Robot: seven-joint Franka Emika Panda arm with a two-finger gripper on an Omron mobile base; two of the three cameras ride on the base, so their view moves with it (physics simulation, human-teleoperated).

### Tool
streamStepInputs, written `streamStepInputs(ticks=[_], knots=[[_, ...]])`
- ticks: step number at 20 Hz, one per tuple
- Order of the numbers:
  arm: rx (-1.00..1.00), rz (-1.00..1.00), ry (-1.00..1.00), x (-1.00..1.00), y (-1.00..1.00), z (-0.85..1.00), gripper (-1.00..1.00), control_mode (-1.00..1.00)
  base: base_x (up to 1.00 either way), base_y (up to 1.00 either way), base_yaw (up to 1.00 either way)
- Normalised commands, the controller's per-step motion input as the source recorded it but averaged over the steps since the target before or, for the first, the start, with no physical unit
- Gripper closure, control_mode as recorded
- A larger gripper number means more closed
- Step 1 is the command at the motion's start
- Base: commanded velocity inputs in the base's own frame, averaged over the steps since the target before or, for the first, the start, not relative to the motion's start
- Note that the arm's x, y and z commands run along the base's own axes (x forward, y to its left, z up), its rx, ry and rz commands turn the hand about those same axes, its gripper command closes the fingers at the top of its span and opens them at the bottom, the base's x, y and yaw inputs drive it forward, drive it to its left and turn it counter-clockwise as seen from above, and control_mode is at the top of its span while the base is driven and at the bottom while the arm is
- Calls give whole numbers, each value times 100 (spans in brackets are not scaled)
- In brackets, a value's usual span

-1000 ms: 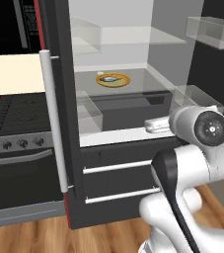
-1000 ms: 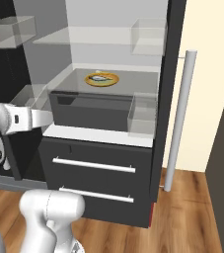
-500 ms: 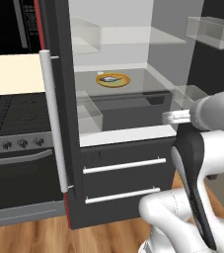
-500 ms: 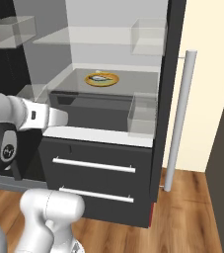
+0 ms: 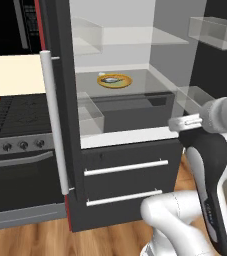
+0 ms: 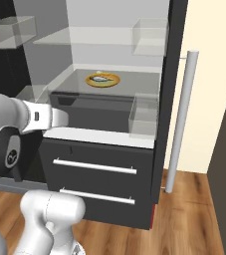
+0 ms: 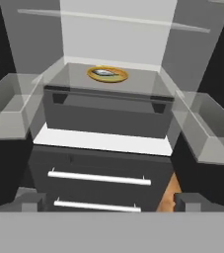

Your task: Retrieve the fish from the fridge and place it on the saucepan with marinade on the stove.

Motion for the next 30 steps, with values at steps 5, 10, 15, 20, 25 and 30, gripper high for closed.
streamStepInputs(ticks=[5,10,15,20,25,30], knots=[[0,14,0,0,0,-16,-100,-100,0,0,0],[0,9,-3,0,3,-30,-100,-100,0,0,0],[0,1,-6,0,2,-18,-100,-100,0,0,0],[0,0,0,-1,0,4,-100,-100,0,0,0],[0,0,0,0,2,3,-100,-100,0,0,0],[0,0,0,0,0,0,-100,100,0,0,0]])
